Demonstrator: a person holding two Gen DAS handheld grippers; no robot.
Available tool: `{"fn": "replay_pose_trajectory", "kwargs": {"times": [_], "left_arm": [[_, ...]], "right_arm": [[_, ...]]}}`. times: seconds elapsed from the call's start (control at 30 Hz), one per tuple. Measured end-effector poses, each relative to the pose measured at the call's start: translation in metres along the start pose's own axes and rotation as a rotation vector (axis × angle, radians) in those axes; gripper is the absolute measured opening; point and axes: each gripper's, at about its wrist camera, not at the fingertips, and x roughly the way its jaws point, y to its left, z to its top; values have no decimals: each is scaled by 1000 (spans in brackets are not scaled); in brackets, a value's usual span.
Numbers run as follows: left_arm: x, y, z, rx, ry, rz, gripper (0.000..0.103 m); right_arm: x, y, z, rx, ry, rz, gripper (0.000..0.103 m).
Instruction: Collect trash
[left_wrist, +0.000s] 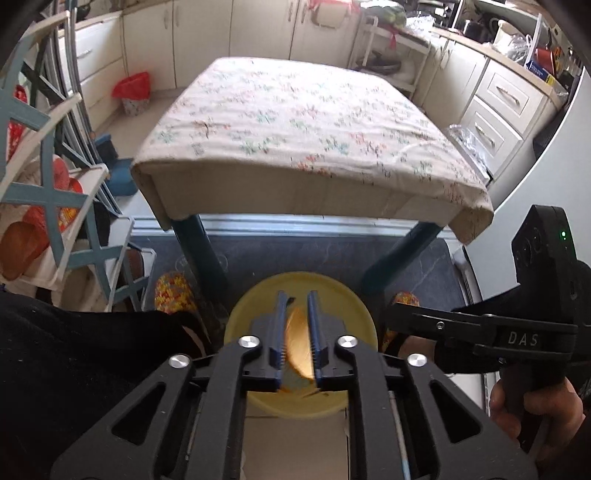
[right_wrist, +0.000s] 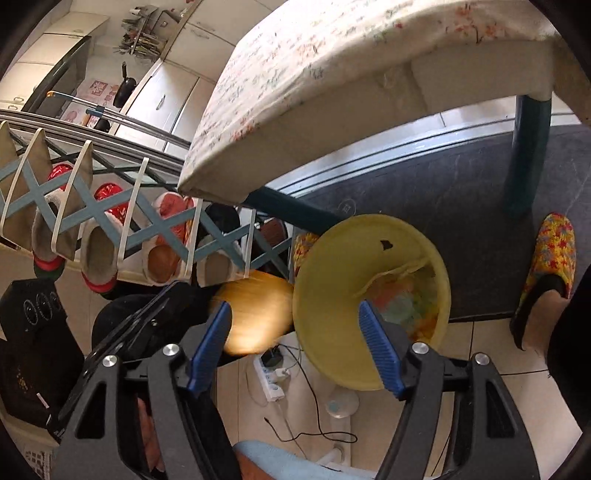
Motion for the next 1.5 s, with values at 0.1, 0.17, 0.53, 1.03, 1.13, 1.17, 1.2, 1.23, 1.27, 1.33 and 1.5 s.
{"fn": "replay_pose_trajectory", "kwargs": {"times": [0.1, 0.17, 0.53, 1.03, 1.13, 1.17, 1.2, 1.23, 1.27, 1.33, 1.5], "left_arm": [[-11, 0, 3, -4, -68, 31, 35], [-22, -1, 4, -1, -132, 64, 45], [-51, -5, 10, -5, -308, 158, 79], [-68, -3, 10, -35, -404, 190, 90], [-68, -2, 10, -39, -410, 192, 91], [-68, -2, 11, -39, -412, 192, 91], [-68, -2, 11, -40, -415, 192, 91], [-69, -3, 11, -40, -417, 193, 92], [-69, -3, 12, -41, -420, 193, 92], [-69, -3, 14, -43, -426, 191, 92], [-71, -3, 20, -49, -437, 185, 94]], "right_arm": [[-10, 10, 0, -60, -59, -48, 69], [-20, 21, 0, -126, -126, -100, 71], [-71, 60, -10, -363, -495, -315, 89], [-86, 75, -14, -426, -612, -372, 92], [-87, 78, -14, -438, -622, -377, 93], [-88, 79, -15, -442, -629, -379, 93], [-89, 80, -15, -446, -634, -380, 93], [-89, 80, -14, -450, -637, -381, 93], [-89, 81, -14, -455, -642, -383, 93], [-90, 83, -14, -460, -646, -381, 94], [-92, 87, -11, -466, -658, -375, 94]]}}
